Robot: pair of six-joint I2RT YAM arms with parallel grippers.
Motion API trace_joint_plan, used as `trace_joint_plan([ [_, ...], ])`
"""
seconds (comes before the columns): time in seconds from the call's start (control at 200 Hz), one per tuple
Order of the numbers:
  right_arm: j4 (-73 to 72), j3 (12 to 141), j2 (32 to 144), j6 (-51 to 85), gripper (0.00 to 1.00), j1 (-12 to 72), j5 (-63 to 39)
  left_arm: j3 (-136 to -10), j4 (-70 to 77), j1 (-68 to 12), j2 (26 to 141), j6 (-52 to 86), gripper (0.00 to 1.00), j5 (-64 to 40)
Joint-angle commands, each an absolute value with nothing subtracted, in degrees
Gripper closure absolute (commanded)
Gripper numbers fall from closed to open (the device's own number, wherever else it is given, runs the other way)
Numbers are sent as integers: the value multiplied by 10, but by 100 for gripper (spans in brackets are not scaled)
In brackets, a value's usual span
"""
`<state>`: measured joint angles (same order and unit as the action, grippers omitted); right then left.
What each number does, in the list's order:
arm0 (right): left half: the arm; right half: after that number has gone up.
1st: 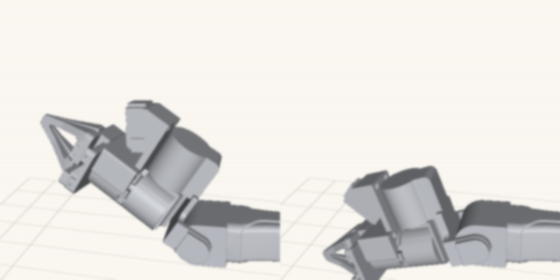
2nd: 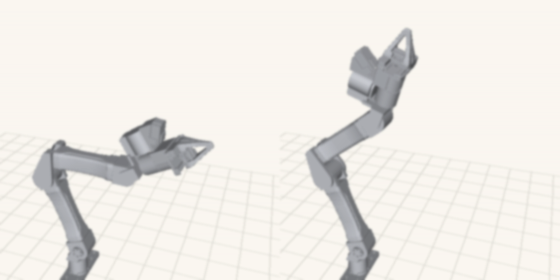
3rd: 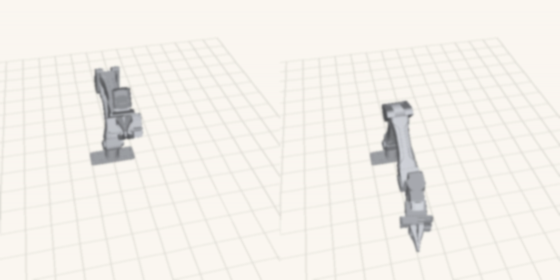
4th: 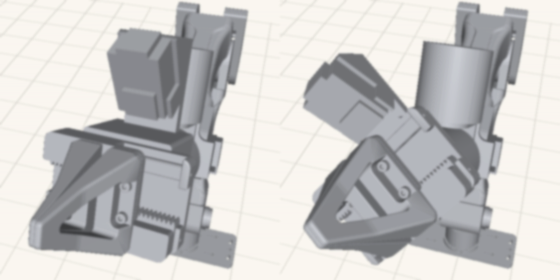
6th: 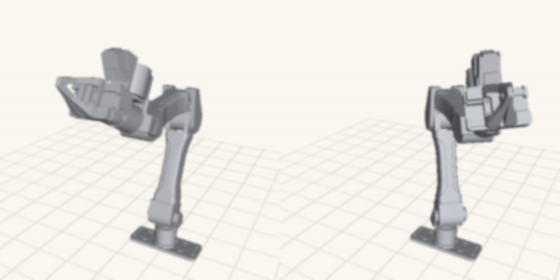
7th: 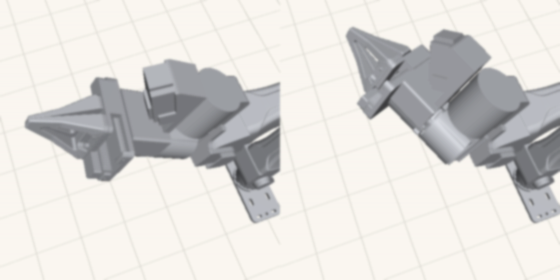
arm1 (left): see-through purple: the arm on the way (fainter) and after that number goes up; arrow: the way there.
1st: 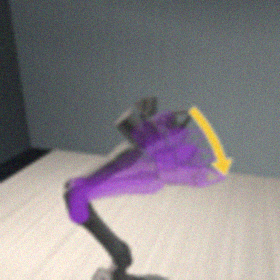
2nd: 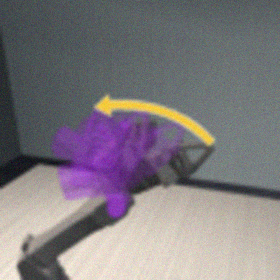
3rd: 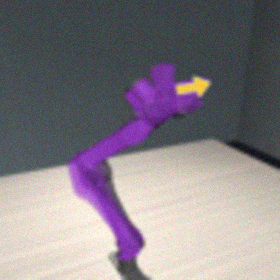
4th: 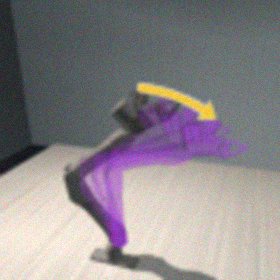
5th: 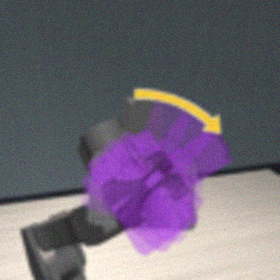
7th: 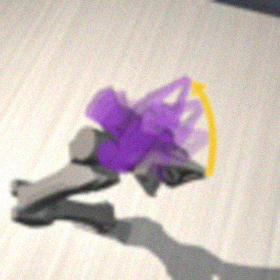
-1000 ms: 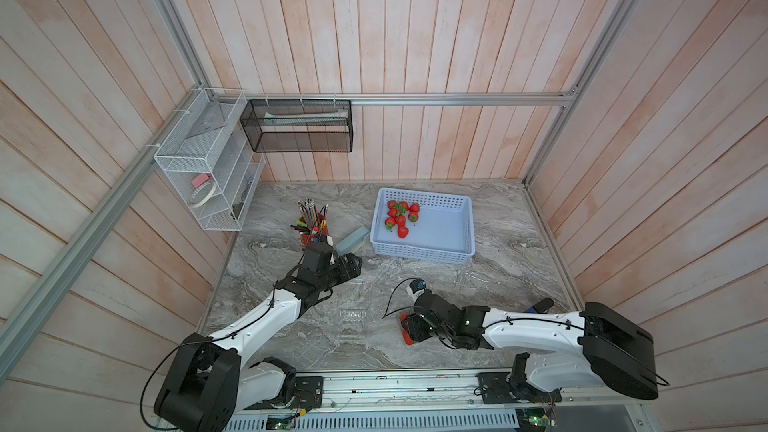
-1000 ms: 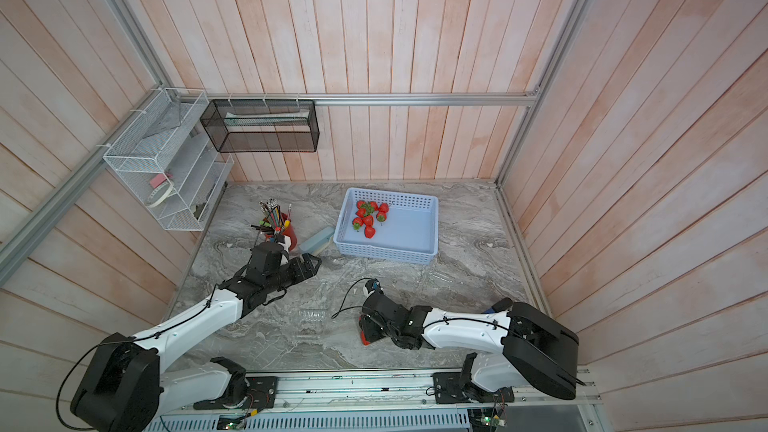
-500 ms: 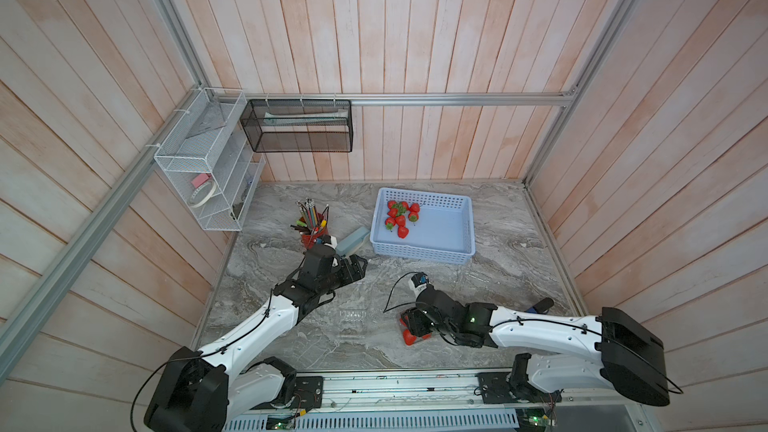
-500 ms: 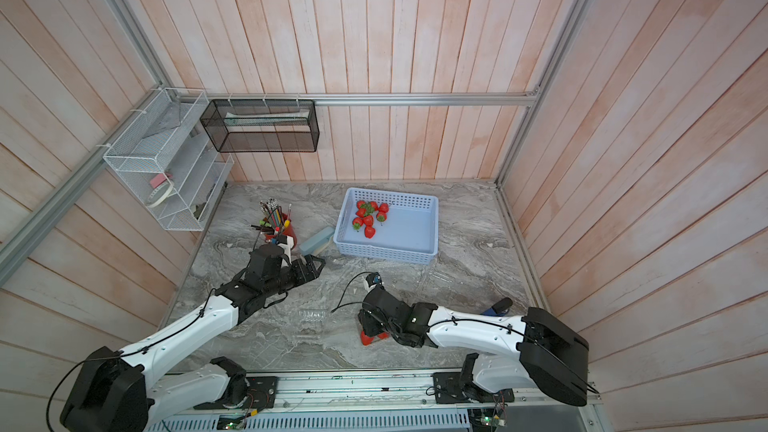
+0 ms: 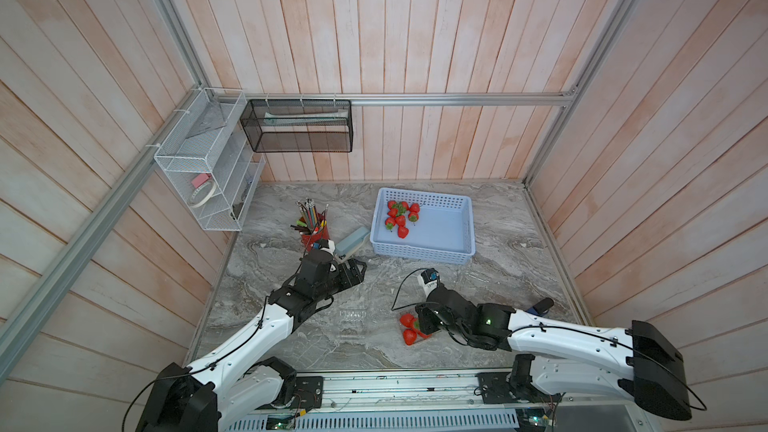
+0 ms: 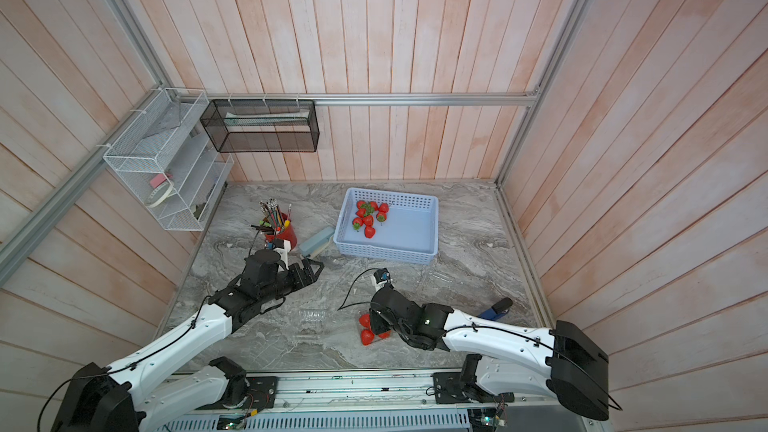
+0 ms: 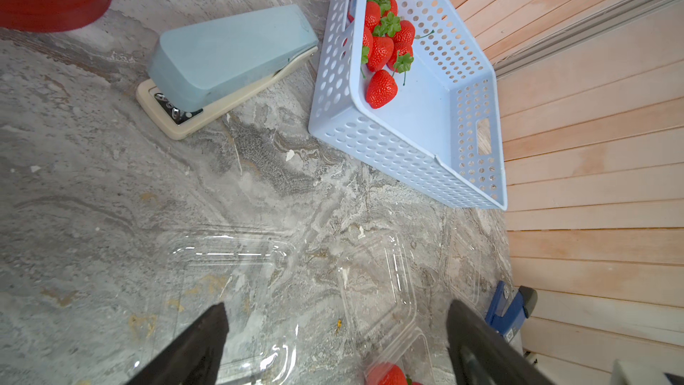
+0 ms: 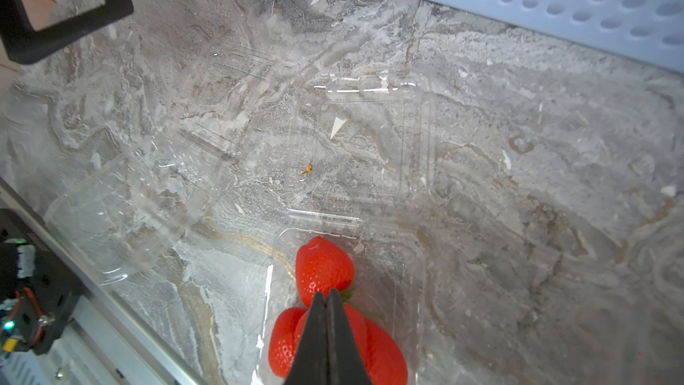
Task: Pack strawberries into containers
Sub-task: Adjust the strawberry in the packing box.
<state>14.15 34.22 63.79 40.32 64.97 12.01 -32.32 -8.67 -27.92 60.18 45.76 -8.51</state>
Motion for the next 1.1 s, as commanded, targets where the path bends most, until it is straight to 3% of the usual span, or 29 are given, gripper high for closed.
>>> trace_joint_plan([
  [0.0, 175, 319, 625, 414, 100, 660, 99, -315, -98, -281, 596, 464, 6, -73],
  [1.095, 171, 360, 712, 454, 100, 687, 152, -298, -84, -283, 599, 462, 6, -71],
])
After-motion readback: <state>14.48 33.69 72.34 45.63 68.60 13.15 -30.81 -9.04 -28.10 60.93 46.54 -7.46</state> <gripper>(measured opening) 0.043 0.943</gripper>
